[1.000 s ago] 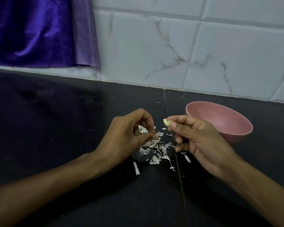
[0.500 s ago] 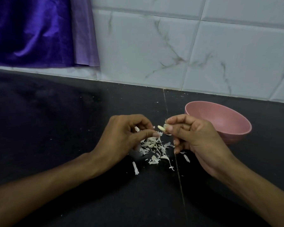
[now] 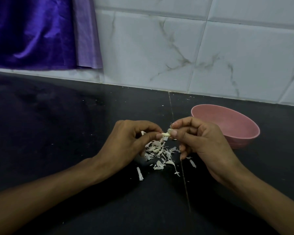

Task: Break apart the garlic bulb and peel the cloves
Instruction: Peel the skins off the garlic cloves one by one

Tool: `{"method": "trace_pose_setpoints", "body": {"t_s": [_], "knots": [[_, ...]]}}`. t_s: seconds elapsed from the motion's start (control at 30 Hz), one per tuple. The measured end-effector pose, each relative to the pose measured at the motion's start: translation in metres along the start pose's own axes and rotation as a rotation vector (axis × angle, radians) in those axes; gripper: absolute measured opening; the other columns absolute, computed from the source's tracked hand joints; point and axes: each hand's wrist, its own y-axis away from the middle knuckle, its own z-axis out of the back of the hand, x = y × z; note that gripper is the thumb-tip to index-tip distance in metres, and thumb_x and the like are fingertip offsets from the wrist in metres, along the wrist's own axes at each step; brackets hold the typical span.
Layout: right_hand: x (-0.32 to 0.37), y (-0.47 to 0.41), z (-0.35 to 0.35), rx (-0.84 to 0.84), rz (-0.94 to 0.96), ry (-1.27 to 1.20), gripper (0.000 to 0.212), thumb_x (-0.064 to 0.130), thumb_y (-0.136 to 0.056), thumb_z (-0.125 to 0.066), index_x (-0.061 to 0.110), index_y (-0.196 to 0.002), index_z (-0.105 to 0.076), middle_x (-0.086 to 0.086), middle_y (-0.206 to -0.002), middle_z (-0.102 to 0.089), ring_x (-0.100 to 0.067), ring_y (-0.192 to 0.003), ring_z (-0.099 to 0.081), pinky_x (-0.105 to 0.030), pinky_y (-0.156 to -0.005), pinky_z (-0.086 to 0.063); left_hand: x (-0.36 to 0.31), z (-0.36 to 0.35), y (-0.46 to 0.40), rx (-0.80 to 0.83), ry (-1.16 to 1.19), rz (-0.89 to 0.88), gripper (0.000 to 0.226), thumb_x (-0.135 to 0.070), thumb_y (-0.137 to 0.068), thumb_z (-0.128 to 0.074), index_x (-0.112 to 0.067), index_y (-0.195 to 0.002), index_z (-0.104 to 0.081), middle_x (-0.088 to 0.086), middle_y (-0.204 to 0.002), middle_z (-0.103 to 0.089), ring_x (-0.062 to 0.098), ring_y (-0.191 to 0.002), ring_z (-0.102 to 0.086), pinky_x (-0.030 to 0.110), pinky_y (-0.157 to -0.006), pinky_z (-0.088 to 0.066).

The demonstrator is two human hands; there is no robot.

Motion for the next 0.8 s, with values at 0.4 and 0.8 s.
{"method": "trace_pose_setpoints", "body": {"t_s": [0.4, 0.8], "knots": [[0.0025, 0.0033, -0.0009, 0.038, 0.037, -0.030, 0.017, 0.005, -0.083, -0.070, 0.007, -0.099, -0.065, -0.007, -0.073, -0.068, -0.013, -0.053, -0.056, -0.025, -0.044, -0.049, -0.0057, -0.0003, 0.0020, 0.001, -0.061, -0.051, 0.015, -0.027, -0.078, -0.076, -0.015, -0.088, -0.076, -0.028, -0.058, -0.062, 0.003, -0.040, -0.057, 0.014, -0.046, -0.042], [0.0032, 0.0039, -0.0007, 0.049, 0.096, 0.008, 0.019, -0.006, -0.085, -0.067, 0.009, -0.091, -0.057, -0.006, -0.074, -0.070, -0.015, -0.052, -0.057, -0.025, -0.043, -0.049, -0.0056, -0.0003, 0.0024, 0.002, -0.100, -0.030, 0.010, -0.026, -0.075, -0.081, -0.020, -0.082, -0.077, -0.023, -0.056, -0.062, 0.003, -0.041, -0.056, 0.016, -0.046, -0.043]]}}
